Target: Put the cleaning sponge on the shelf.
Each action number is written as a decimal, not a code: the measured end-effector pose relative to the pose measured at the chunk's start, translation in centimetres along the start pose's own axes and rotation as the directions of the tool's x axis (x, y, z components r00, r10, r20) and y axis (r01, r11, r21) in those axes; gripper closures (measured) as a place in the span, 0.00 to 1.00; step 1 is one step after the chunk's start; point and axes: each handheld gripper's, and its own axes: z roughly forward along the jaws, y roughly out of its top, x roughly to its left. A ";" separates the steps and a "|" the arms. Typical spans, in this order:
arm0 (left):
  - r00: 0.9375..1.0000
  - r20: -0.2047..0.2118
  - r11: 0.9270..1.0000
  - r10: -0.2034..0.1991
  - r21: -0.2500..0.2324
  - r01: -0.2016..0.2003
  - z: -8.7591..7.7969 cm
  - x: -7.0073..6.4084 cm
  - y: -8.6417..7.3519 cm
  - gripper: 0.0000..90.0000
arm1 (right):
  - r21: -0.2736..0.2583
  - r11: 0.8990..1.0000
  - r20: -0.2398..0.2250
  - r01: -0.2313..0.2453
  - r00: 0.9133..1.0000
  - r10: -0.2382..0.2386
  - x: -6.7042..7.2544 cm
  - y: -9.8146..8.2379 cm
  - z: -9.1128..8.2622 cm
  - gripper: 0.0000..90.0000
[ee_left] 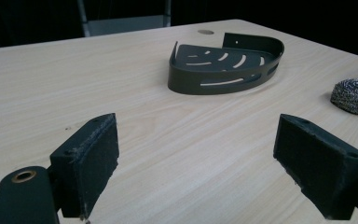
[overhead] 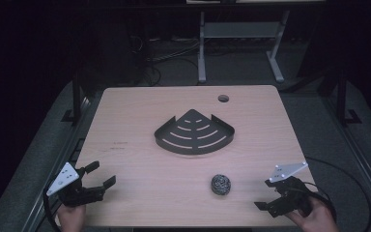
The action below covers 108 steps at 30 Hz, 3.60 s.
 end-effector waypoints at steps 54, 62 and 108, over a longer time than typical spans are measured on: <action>1.000 -0.007 1.000 -0.027 -0.011 0.027 -0.3 0.5 -0.1 0.15 | 0.171 0.974 -0.086 0.150 0.987 -0.137 1.8 9.5 8.6 0.19; 1.000 -0.007 1.000 -0.028 -0.013 0.028 -0.3 0.6 -0.1 0.15 | 0.204 0.968 -0.071 0.149 0.988 -0.137 1.7 9.8 9.3 0.21; 0.999 -0.006 0.999 -0.031 -0.015 0.031 -0.4 0.6 0.0 0.15 | 0.247 0.949 -0.079 0.194 0.980 -0.180 1.9 11.7 9.7 0.36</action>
